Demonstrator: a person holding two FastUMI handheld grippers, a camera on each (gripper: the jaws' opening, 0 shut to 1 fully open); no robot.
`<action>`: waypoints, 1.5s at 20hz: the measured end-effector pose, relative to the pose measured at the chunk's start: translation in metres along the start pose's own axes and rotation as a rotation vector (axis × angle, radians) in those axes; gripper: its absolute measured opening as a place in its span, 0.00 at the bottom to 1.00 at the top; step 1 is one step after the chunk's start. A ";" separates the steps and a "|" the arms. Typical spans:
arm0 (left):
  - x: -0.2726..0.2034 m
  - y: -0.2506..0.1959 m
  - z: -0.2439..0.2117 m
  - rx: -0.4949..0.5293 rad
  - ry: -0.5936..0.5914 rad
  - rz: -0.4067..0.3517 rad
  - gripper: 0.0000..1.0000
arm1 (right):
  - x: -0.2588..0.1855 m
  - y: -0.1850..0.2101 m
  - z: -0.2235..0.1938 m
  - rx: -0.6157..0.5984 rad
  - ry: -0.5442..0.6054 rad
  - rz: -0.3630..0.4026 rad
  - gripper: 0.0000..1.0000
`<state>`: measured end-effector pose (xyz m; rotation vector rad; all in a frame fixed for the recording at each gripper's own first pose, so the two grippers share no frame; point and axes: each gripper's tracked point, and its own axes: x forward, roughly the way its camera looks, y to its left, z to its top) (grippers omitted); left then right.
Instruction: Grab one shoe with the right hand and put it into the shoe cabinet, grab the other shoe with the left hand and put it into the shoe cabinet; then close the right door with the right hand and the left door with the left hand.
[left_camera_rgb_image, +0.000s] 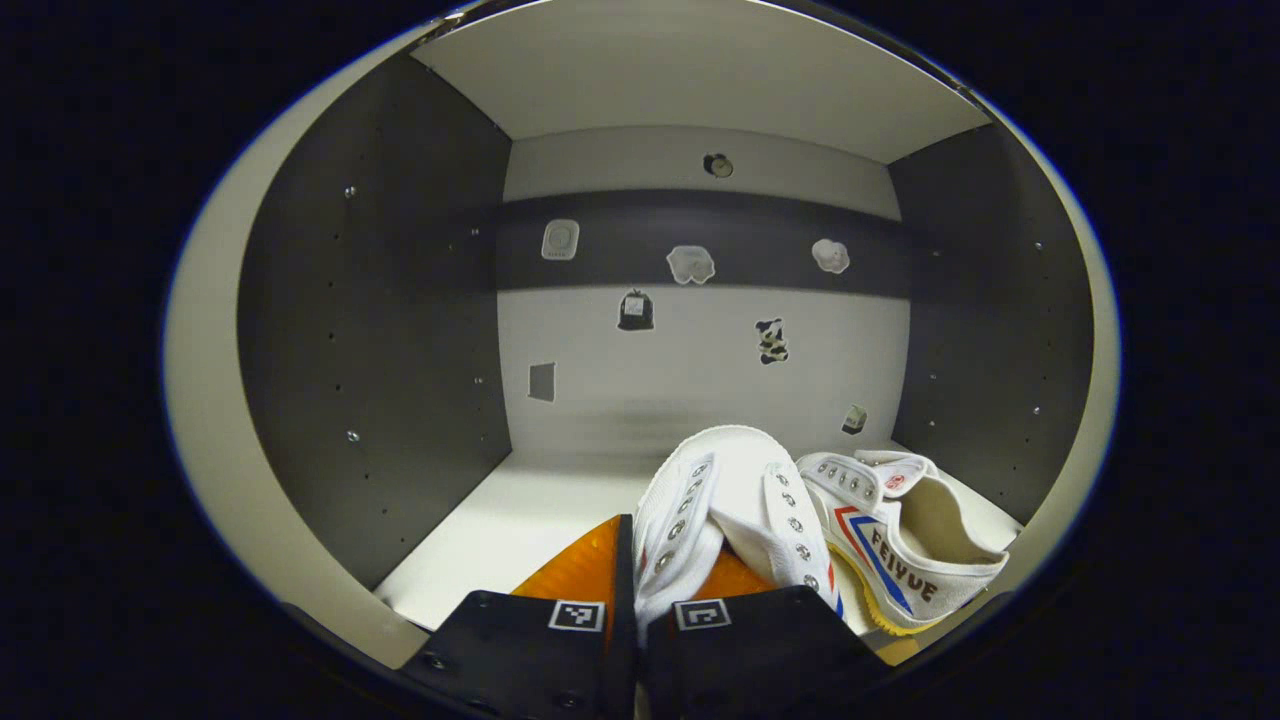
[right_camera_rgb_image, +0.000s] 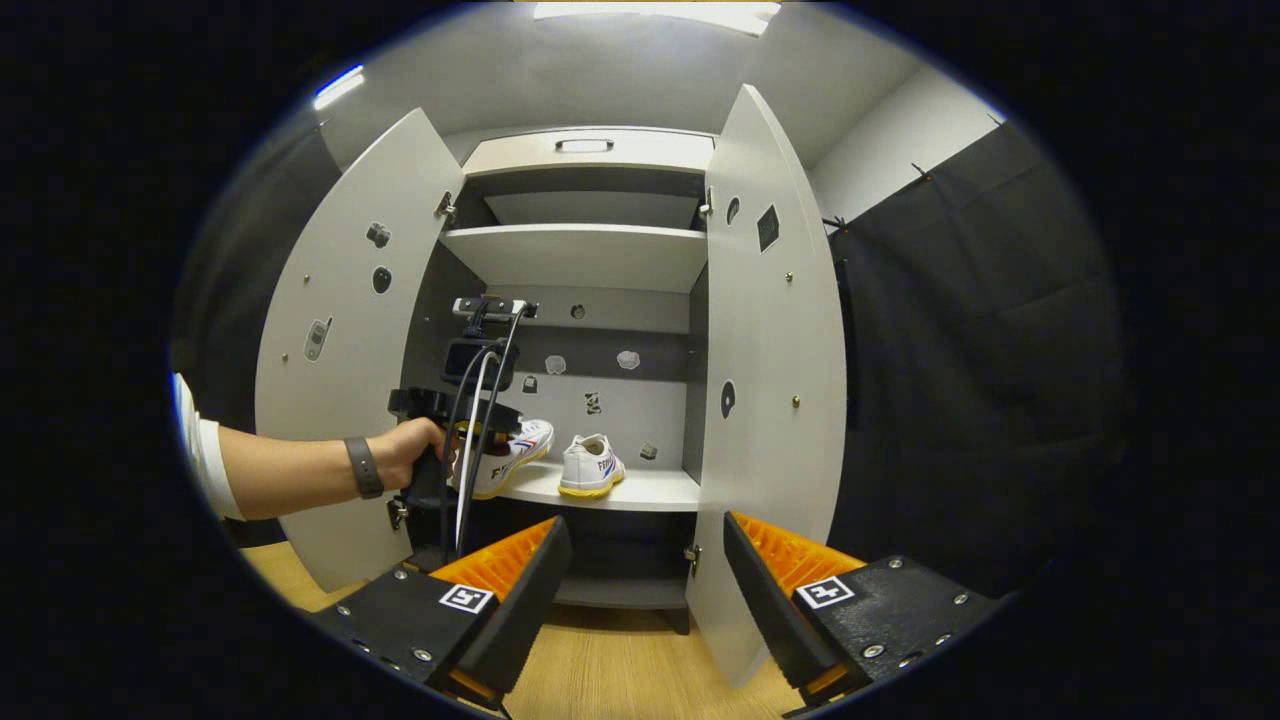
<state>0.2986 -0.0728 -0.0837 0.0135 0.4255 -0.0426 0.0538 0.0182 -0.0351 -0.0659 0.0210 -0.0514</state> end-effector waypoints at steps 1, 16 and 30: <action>0.006 0.001 -0.005 -0.027 0.034 0.011 0.11 | -0.001 -0.003 -0.002 -0.002 0.008 -0.005 0.94; 0.016 0.029 -0.004 -0.038 0.106 0.112 1.00 | -0.022 -0.012 -0.008 0.001 0.033 -0.046 0.94; -0.055 0.050 0.006 -0.118 -0.083 0.004 0.98 | -0.024 -0.018 0.000 0.034 0.025 -0.071 0.94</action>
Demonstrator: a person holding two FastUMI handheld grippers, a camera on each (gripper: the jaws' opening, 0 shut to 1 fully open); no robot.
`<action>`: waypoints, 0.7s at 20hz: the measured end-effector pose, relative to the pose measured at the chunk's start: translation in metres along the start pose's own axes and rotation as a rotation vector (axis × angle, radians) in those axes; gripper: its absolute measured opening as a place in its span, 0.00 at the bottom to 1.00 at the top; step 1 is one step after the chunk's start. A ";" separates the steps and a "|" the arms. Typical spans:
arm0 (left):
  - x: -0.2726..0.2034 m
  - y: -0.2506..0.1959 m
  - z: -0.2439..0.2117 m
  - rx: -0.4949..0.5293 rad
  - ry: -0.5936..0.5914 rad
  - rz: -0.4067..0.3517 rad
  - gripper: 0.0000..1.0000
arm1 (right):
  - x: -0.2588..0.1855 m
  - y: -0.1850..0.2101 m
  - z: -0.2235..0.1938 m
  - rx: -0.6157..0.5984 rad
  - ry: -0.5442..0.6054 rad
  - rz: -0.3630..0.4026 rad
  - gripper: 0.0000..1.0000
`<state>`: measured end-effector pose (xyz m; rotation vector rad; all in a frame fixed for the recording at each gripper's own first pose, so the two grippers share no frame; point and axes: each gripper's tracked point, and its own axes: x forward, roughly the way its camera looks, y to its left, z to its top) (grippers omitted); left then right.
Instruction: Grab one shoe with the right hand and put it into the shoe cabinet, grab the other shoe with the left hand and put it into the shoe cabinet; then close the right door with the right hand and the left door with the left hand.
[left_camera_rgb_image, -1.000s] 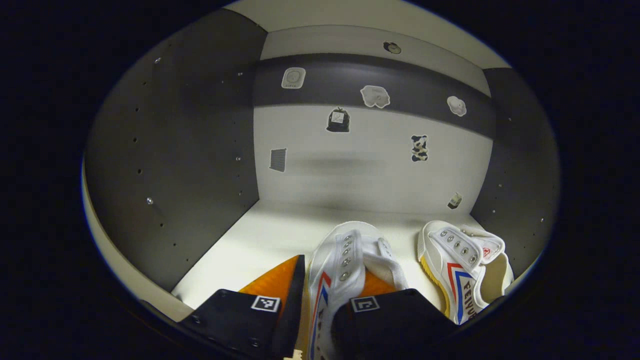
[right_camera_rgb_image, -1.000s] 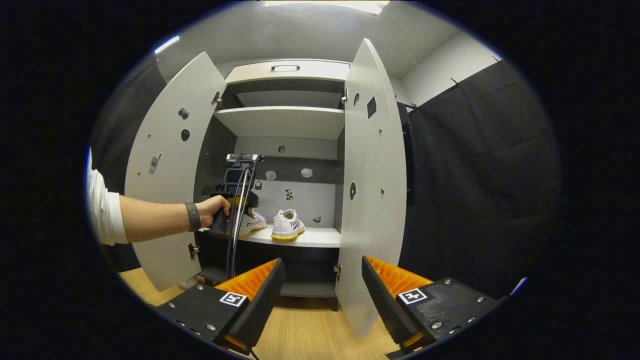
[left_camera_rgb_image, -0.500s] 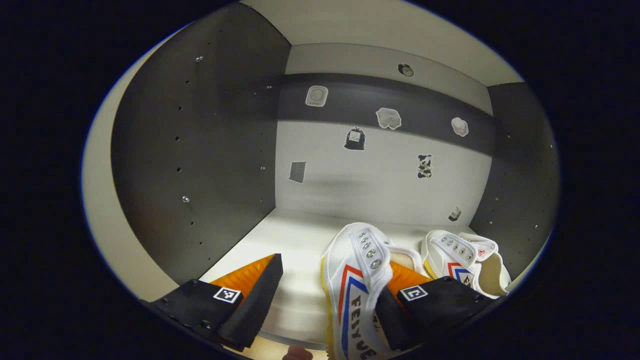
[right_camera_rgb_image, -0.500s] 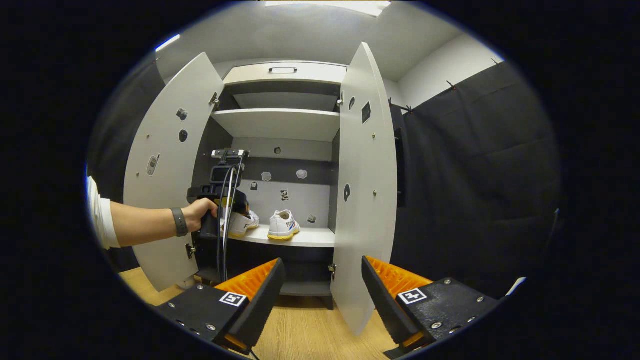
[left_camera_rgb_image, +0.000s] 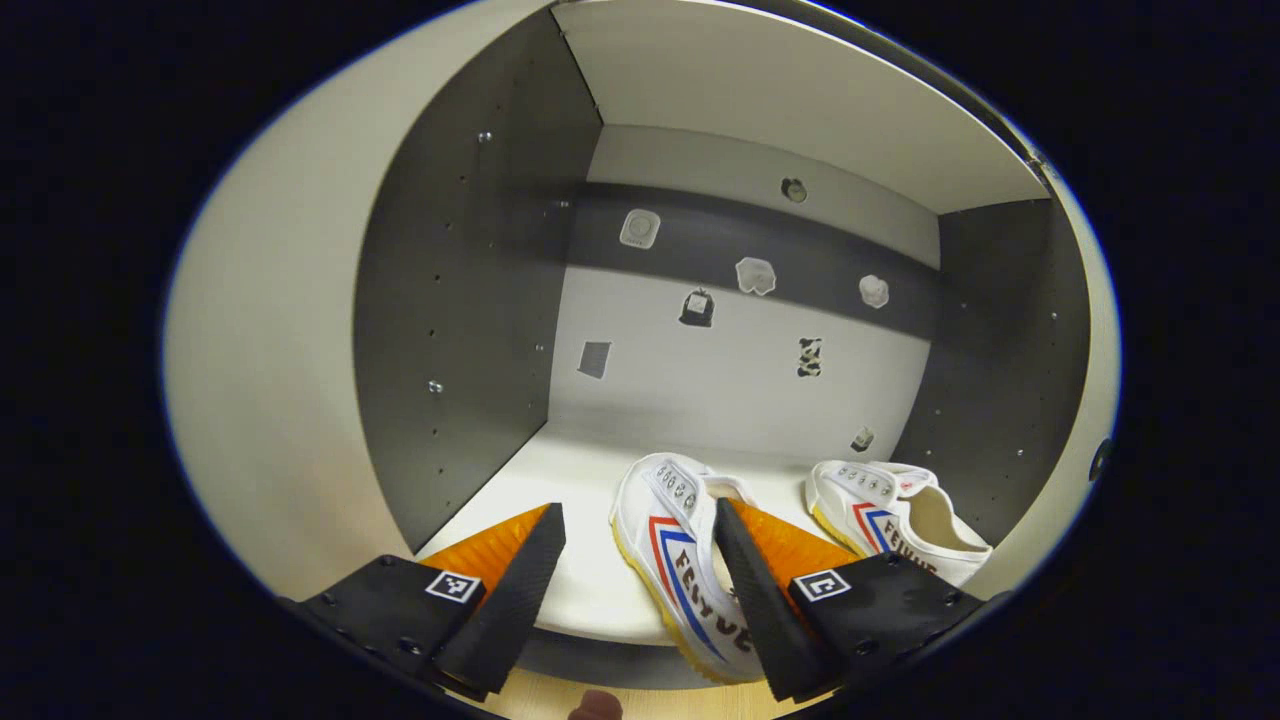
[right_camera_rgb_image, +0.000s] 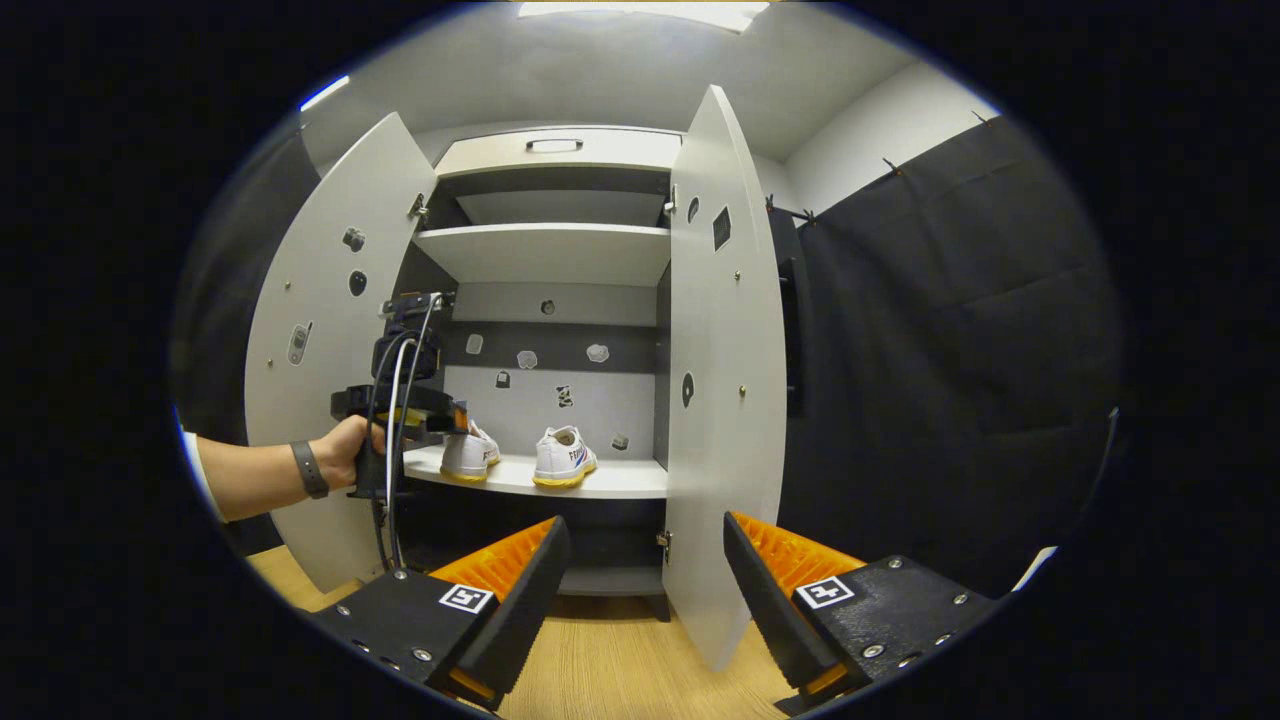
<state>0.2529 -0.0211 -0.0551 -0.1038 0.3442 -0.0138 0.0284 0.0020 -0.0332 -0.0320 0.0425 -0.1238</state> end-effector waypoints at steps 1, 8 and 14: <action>-0.015 -0.008 0.001 0.000 -0.031 -0.034 0.98 | 0.000 -0.003 0.002 -0.002 -0.004 -0.005 0.94; -0.139 -0.038 -0.032 -0.013 -0.128 -0.208 0.99 | -0.009 -0.051 0.020 -0.086 -0.017 -0.095 0.94; -0.217 -0.024 -0.088 0.001 -0.114 -0.228 0.97 | 0.009 -0.115 0.064 -0.095 -0.060 -0.152 0.94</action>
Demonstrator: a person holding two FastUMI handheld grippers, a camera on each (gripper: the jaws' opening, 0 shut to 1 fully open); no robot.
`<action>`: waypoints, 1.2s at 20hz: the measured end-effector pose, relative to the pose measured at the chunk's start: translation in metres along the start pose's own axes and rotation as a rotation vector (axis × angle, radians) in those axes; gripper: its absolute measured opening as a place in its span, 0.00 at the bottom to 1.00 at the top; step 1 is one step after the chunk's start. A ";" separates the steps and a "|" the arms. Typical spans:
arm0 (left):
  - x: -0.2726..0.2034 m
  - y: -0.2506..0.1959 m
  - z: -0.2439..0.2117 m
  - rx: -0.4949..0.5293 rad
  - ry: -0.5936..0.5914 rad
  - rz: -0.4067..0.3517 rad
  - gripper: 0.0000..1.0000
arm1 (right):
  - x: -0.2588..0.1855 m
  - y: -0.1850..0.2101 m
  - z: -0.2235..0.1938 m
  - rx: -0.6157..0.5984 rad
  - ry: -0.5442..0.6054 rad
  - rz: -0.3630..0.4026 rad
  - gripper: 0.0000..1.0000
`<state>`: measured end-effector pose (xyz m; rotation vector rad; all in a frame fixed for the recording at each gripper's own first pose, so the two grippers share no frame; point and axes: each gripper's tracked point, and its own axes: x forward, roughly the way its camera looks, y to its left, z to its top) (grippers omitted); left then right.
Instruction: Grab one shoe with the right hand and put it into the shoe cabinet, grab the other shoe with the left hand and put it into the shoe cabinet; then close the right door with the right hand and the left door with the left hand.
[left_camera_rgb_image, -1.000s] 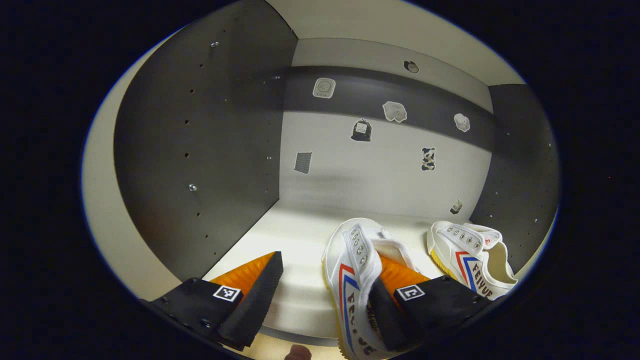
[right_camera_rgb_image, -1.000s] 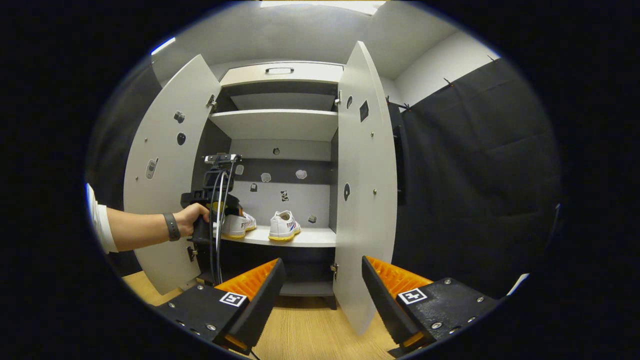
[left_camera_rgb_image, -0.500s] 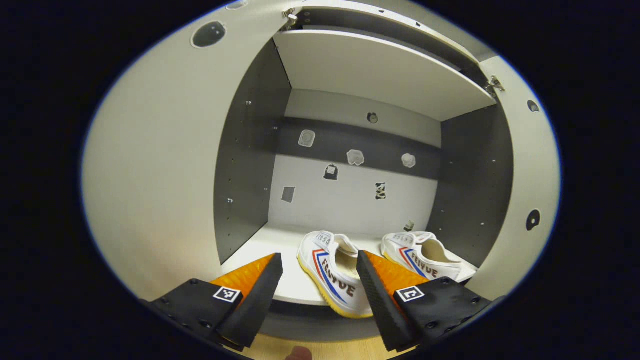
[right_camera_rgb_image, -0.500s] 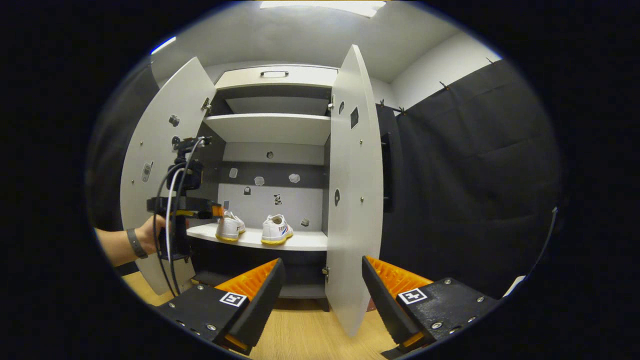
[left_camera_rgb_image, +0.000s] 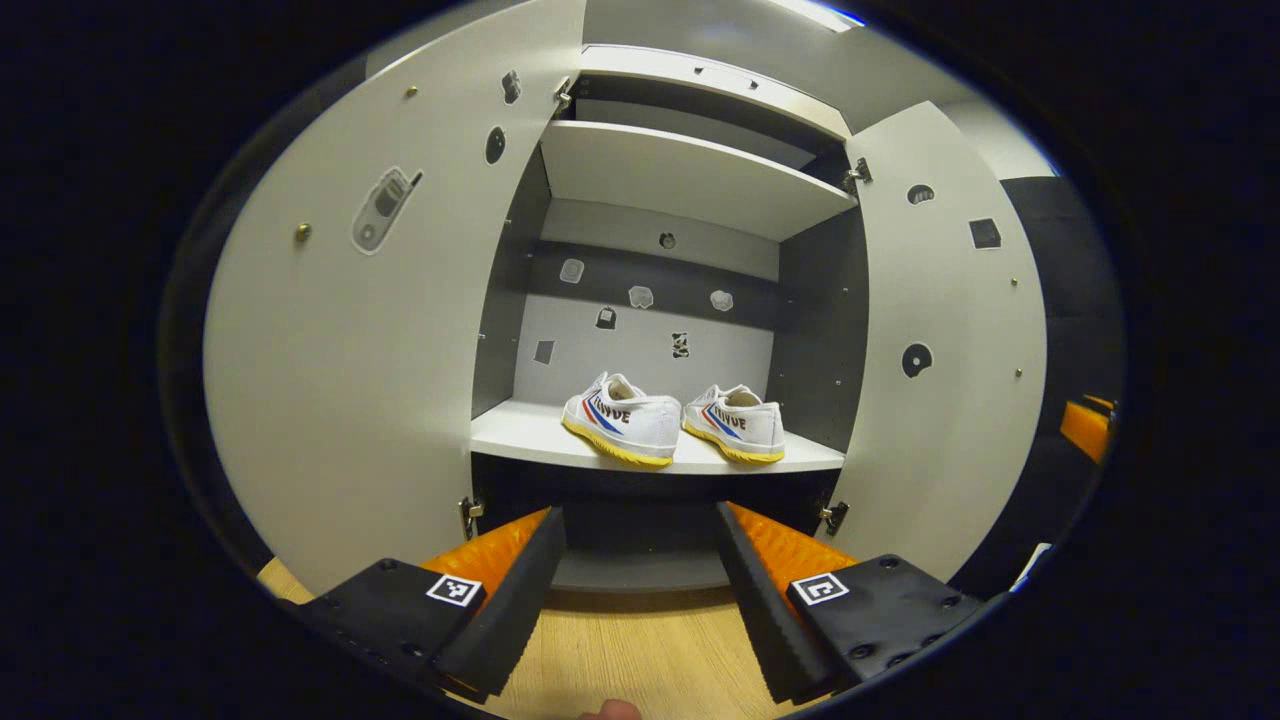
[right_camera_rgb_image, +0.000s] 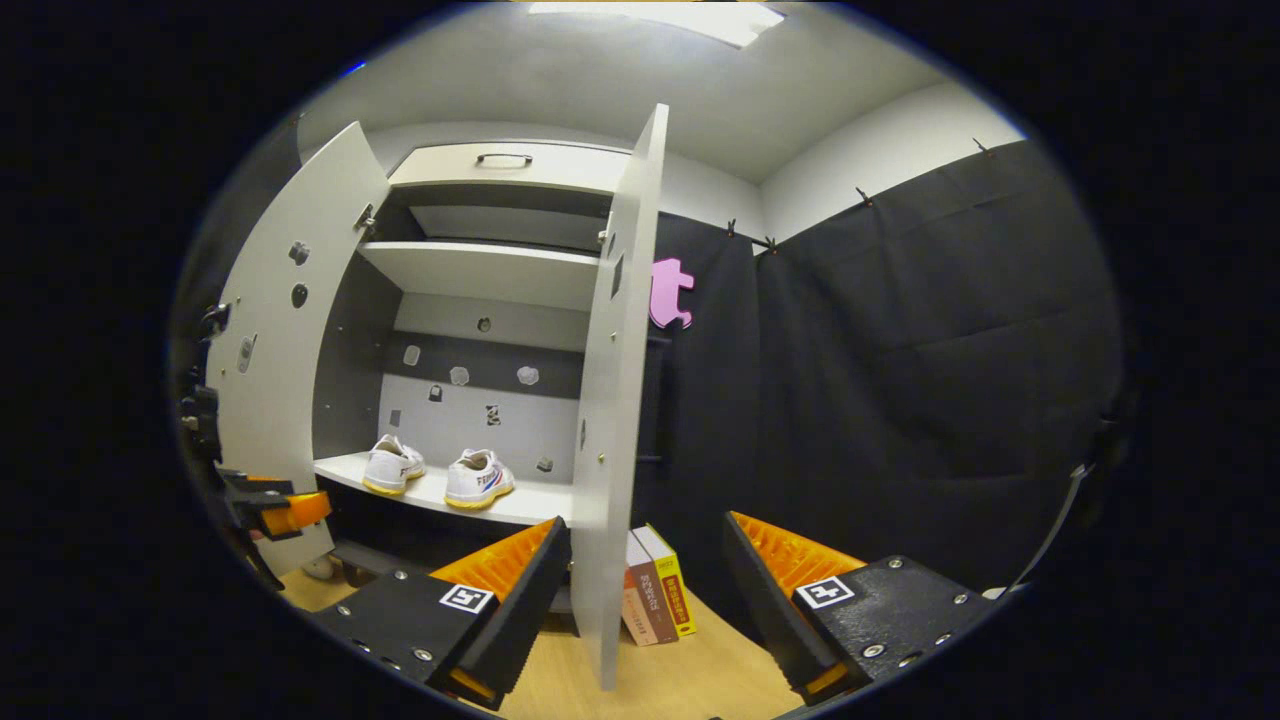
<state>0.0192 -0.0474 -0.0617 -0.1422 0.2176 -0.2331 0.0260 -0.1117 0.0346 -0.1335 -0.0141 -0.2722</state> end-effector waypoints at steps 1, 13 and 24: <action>-0.012 -0.002 -0.007 -0.005 0.005 -0.007 0.97 | 0.013 -0.016 0.010 -0.015 -0.017 -0.028 0.94; -0.074 0.007 -0.002 0.022 -0.033 0.084 0.99 | 0.116 -0.066 0.053 0.027 -0.089 -0.047 0.91; -0.078 -0.005 0.001 0.009 -0.045 0.070 0.97 | 0.102 -0.022 0.044 0.075 -0.055 0.101 0.86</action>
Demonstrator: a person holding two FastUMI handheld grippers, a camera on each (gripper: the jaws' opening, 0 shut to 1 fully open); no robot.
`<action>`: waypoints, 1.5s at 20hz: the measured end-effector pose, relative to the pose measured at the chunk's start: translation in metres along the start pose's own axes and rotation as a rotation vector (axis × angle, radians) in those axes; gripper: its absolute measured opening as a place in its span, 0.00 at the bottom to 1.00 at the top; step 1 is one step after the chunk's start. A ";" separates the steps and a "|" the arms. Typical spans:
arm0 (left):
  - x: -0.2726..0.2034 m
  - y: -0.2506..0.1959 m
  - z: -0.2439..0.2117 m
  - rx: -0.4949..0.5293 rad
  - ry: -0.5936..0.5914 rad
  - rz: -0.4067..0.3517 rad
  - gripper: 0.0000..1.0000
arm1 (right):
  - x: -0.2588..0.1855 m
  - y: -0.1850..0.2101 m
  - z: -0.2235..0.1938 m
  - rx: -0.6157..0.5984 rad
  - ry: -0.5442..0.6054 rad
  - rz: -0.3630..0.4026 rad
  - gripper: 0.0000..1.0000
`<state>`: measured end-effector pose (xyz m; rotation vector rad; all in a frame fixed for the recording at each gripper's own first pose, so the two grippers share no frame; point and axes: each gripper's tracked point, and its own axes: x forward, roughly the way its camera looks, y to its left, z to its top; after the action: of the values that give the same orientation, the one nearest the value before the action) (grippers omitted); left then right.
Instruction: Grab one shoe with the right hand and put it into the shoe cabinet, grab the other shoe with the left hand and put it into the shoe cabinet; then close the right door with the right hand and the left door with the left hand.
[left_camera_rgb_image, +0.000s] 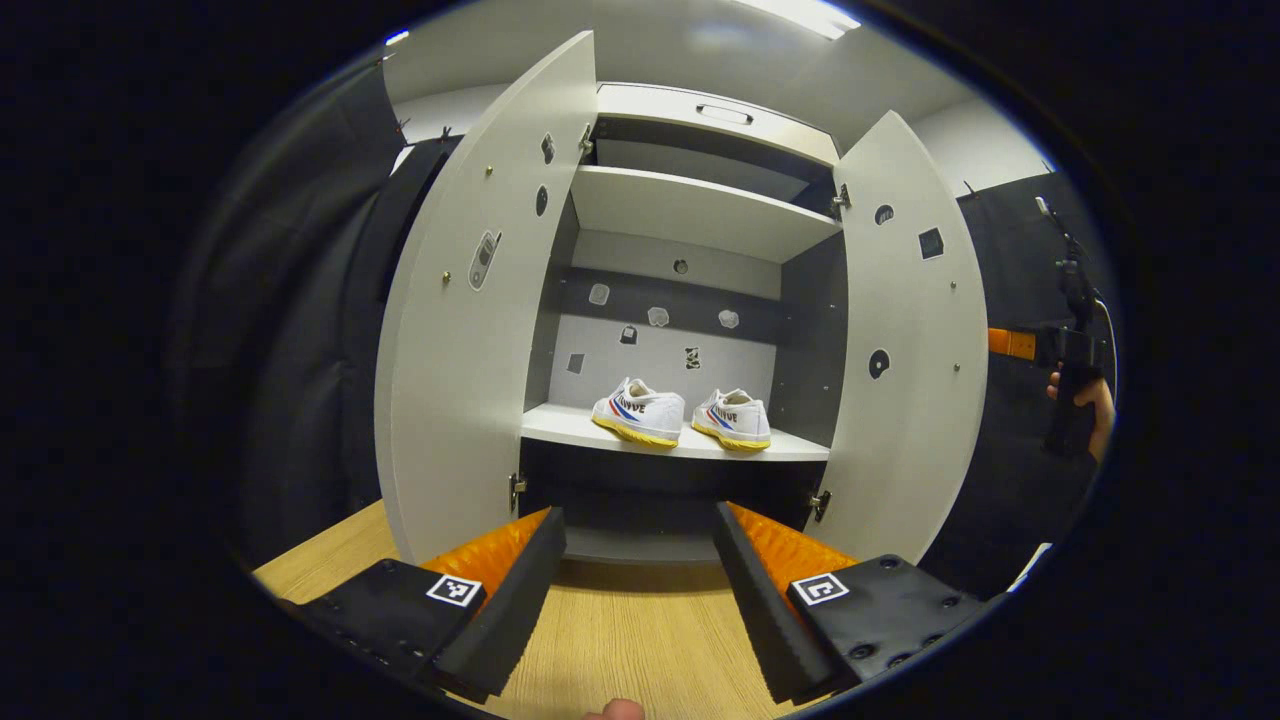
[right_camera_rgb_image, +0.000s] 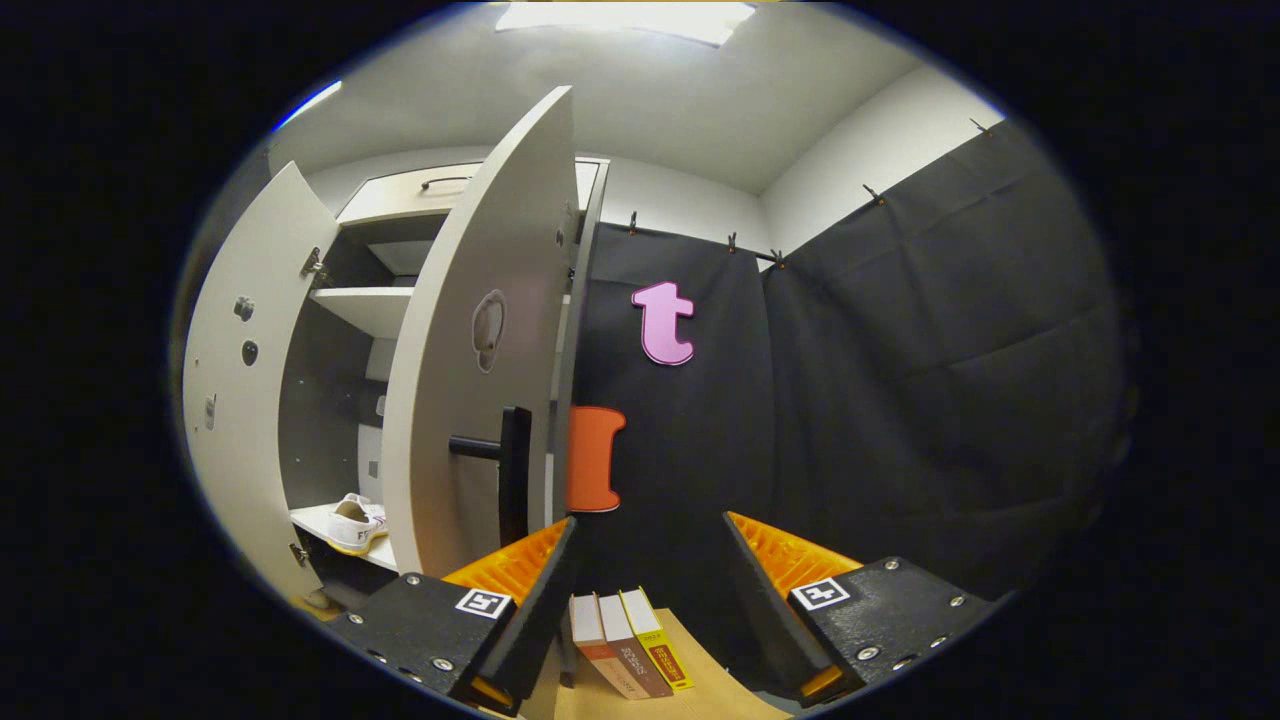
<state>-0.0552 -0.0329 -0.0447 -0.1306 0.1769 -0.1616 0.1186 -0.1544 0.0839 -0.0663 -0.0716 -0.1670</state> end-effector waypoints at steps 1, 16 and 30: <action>-0.001 0.000 -0.002 -0.002 0.006 0.002 0.97 | -0.001 0.007 0.000 0.002 0.000 0.015 0.86; -0.012 0.026 -0.004 0.012 0.008 0.061 0.97 | 0.010 0.164 -0.005 0.050 -0.007 0.277 0.91; -0.013 0.043 -0.003 -0.002 0.002 0.081 0.99 | 0.052 0.223 -0.026 0.059 0.055 0.316 0.92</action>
<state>-0.0622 0.0109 -0.0510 -0.1246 0.1844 -0.0805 0.2090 0.0546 0.0484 -0.0133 -0.0106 0.1490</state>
